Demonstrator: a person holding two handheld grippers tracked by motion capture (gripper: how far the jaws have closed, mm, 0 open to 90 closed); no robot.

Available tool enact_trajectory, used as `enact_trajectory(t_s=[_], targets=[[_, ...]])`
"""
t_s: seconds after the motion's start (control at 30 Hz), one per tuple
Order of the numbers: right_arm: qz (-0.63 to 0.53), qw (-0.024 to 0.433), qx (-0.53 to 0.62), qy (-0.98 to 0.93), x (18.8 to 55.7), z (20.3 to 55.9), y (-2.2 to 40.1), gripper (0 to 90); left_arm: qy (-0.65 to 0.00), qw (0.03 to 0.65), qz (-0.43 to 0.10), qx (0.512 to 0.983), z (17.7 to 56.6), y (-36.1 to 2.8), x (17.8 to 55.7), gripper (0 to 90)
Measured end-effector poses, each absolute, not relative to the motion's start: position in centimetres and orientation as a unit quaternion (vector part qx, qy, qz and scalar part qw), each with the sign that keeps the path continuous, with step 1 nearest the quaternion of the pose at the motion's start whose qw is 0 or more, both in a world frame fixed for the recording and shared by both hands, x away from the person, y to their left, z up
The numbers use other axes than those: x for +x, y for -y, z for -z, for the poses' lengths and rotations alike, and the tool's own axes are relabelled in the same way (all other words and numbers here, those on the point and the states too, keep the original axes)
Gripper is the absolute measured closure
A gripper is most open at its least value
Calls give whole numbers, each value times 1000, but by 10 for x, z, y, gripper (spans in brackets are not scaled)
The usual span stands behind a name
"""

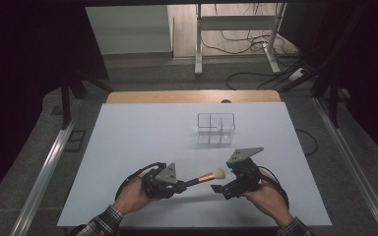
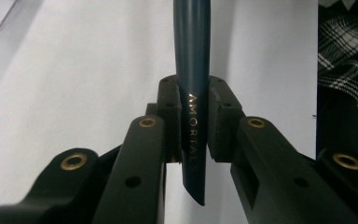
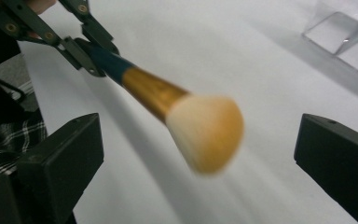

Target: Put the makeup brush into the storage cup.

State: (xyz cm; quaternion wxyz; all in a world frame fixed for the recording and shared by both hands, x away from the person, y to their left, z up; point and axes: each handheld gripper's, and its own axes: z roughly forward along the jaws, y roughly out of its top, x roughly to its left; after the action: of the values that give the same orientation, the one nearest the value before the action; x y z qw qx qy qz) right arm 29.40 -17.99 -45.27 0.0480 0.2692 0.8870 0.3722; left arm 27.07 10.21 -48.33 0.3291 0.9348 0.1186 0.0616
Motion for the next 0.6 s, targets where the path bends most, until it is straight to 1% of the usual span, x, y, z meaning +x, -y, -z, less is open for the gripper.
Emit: enact_trajectory(t_s=[0.03,0.2,0.23,0.43,0.6], targets=[[-376,55,270,-885,294,452,181,18,-131,335,-62,931,483,-106,270,783],[-387,68,279,-876,294,450,187,18,-151,352,-65,921,481,-112,269,783],[-387,67,279,-876,294,450,188,15,-161,365,-64,915,480,-114,267,783],[-385,68,288,-874,293,453,190,0,-183,387,-65,902,481,-118,262,784],[-400,58,295,-866,293,453,191,0,-199,408,-64,889,481,-120,257,784]])
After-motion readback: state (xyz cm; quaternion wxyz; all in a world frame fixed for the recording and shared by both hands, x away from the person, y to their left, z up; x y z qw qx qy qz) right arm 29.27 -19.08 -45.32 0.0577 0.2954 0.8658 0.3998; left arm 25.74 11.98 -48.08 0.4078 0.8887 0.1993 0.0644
